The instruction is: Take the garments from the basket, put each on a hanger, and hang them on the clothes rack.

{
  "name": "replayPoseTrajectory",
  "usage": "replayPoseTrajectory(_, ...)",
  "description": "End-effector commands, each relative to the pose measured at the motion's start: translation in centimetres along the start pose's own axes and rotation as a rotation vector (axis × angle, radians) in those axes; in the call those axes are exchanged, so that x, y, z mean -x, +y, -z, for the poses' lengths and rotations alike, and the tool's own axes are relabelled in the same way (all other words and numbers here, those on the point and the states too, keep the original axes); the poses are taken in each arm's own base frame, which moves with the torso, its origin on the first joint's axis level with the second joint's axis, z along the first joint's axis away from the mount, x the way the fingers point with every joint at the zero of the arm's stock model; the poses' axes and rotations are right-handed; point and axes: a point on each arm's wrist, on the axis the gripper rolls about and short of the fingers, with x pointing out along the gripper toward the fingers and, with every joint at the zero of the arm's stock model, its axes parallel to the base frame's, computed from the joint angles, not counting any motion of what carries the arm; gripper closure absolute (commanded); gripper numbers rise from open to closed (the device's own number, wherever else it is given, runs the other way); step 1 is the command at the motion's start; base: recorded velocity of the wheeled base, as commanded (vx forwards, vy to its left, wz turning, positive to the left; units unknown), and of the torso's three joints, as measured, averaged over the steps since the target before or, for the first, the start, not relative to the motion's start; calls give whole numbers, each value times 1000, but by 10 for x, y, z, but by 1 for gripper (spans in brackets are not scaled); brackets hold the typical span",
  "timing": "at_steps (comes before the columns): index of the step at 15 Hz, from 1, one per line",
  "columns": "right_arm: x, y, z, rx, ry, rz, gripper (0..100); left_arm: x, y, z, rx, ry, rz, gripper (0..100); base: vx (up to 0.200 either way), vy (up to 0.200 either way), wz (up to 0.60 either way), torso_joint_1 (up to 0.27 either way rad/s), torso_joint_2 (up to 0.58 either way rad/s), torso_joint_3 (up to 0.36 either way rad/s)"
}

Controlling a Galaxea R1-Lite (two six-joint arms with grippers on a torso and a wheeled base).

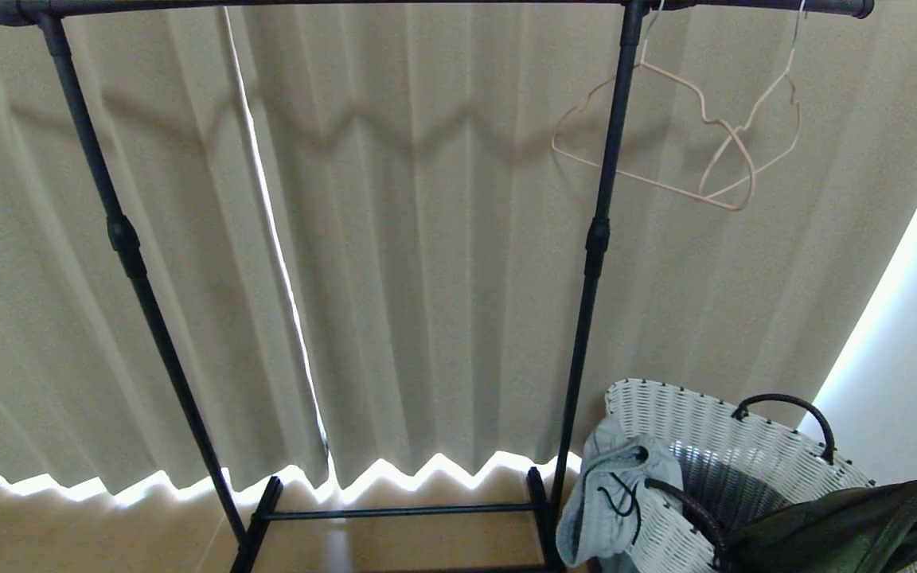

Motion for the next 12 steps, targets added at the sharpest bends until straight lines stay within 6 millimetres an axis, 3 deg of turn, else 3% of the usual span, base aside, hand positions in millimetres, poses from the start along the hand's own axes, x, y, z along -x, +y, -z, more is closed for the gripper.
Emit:
replayPoseTrajectory(1,3,0,-2,4,-23,6,100,0,0,0,0,0,0,0,-200,0,0,2,-2,2)
replayPoseTrajectory(9,-3,-1,-4,3,4,-18,100,0,0,0,-5,0,0,0,-200,0,0,1,2,5)
replayPoseTrajectory(12,-11,-1,-8,9,21,-59,100,0,0,0,-66,3,3,0,0,0,0,0,0,0)
